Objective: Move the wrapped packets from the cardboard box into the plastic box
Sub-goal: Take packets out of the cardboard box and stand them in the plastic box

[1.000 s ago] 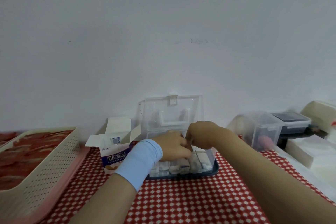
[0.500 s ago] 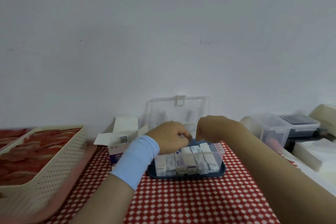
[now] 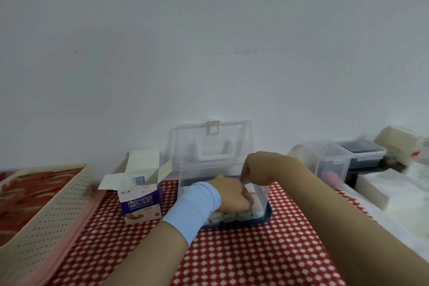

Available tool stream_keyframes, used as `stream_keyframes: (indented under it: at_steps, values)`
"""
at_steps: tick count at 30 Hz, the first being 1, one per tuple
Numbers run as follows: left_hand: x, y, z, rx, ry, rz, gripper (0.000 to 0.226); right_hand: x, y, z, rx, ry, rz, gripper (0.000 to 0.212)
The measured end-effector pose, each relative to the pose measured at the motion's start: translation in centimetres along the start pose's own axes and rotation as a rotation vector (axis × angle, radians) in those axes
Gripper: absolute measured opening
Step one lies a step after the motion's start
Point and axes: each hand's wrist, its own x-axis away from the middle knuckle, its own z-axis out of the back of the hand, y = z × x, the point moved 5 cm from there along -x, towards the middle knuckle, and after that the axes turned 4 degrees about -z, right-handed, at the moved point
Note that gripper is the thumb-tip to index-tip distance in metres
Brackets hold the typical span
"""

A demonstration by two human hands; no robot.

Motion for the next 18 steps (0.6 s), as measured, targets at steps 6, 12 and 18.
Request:
stream_keyframes:
  at_steps: [6, 12, 18]
  values:
    - [0.6, 0.2, 0.1, 0.024, -0.019, -0.081, 0.039, -0.4, 0.1, -0.9, 0.044, -0.022, -0.035, 0.031]
    - [2.0, -1.0, 2.8, 0.262, 0.184, -0.136, 0.039, 0.1, 0.0, 0.7, 0.047, 0.063, -0.044, 0.026]
    - [5.0, -3.8, 6.5, 0.291, 0.412, -0.109, 0.029, 0.8, -0.9, 3.5, -0.032, 0.268, 0.008, 0.031]
